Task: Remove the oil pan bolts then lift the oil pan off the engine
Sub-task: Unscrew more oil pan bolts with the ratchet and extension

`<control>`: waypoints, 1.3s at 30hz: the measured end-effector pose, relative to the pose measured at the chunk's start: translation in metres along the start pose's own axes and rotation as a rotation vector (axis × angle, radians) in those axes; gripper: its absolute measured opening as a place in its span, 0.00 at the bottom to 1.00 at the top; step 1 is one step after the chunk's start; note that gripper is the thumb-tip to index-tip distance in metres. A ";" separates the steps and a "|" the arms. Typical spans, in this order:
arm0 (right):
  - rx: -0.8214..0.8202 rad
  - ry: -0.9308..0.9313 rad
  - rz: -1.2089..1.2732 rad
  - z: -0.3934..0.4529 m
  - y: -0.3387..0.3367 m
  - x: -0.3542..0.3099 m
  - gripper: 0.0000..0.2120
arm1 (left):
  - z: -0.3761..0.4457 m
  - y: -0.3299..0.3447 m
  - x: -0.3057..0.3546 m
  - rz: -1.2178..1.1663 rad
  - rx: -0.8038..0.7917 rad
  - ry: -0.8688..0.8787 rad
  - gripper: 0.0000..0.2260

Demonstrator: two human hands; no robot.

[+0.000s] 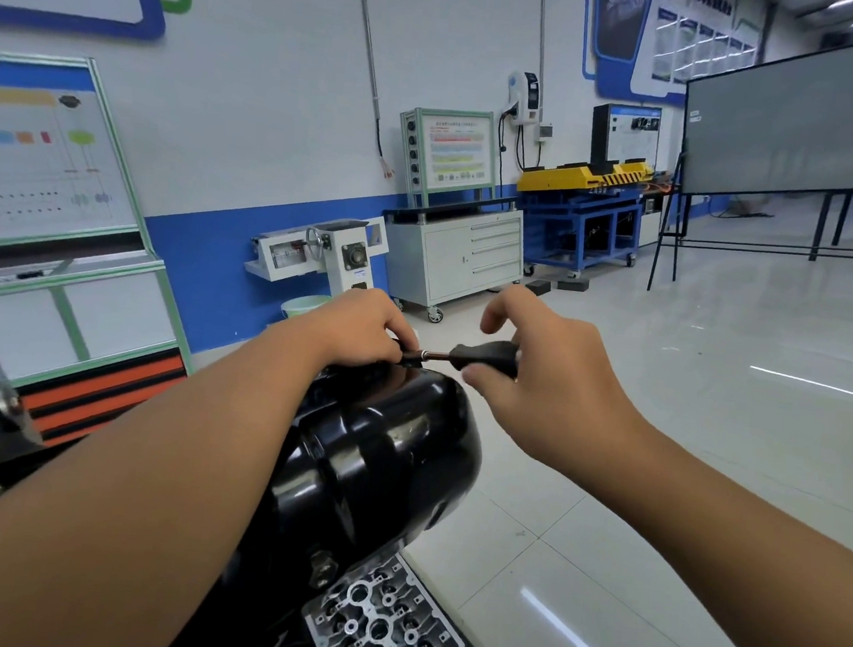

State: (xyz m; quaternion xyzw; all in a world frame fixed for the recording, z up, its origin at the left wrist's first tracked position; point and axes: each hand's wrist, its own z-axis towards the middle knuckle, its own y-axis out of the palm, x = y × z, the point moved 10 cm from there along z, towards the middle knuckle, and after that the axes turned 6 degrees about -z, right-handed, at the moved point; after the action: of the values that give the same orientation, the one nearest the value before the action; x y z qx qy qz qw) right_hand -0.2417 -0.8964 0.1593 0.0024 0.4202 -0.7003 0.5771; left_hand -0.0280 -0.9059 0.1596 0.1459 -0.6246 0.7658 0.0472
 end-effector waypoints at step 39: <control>-0.023 0.288 0.768 -0.012 0.011 0.053 0.16 | -0.005 0.022 0.052 -0.295 -0.191 0.180 0.08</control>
State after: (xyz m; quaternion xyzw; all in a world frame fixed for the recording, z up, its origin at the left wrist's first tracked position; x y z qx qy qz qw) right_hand -0.2562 -0.9320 0.1197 0.2507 0.4732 -0.4217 0.7317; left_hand -0.0839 -0.9114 0.1522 0.1617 -0.6594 0.6978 0.2284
